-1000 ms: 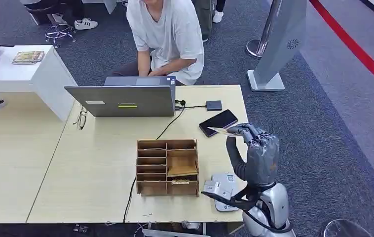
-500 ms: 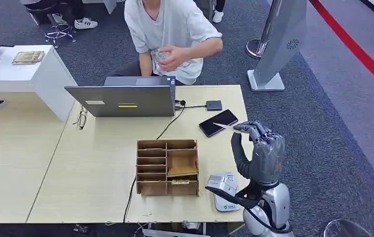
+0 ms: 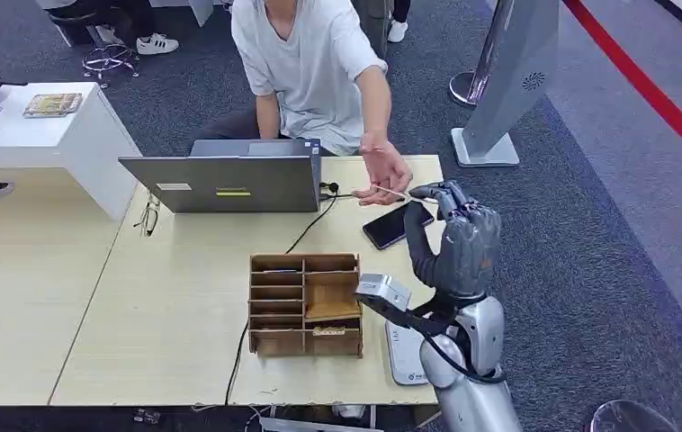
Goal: Pass the card to the sensor for recognition and then transmit it.
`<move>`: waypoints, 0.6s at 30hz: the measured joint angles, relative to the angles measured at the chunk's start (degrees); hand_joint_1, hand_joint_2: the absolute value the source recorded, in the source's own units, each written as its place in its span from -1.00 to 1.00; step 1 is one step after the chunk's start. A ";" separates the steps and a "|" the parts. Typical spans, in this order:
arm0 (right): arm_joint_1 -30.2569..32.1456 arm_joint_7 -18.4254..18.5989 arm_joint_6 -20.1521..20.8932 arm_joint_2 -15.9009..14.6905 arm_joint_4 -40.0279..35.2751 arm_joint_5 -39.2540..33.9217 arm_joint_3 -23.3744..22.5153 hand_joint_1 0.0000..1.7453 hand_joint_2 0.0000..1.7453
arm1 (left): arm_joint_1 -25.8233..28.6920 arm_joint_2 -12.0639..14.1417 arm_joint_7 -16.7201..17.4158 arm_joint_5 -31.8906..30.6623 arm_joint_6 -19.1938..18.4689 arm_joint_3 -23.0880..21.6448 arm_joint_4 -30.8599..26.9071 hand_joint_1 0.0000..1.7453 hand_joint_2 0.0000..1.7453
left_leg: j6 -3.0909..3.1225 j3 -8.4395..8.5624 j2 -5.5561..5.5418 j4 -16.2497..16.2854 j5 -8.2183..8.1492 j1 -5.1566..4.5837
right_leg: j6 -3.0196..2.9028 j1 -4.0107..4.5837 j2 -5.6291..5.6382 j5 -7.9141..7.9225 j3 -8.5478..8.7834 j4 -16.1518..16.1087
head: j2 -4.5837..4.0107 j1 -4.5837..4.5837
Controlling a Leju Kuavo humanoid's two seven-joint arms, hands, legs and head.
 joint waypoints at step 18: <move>-10.87 6.60 -0.02 3.95 15.83 8.57 -3.54 1.00 1.00 | -2.52 0.83 4.53 -0.61 2.80 -5.71 -1.84 -1.00 -1.00 | -0.06 -0.03 -0.02 0.00 0.04 0.00 | -0.02 0.00 0.00 0.07 -0.04 0.01 | 0.00 0.02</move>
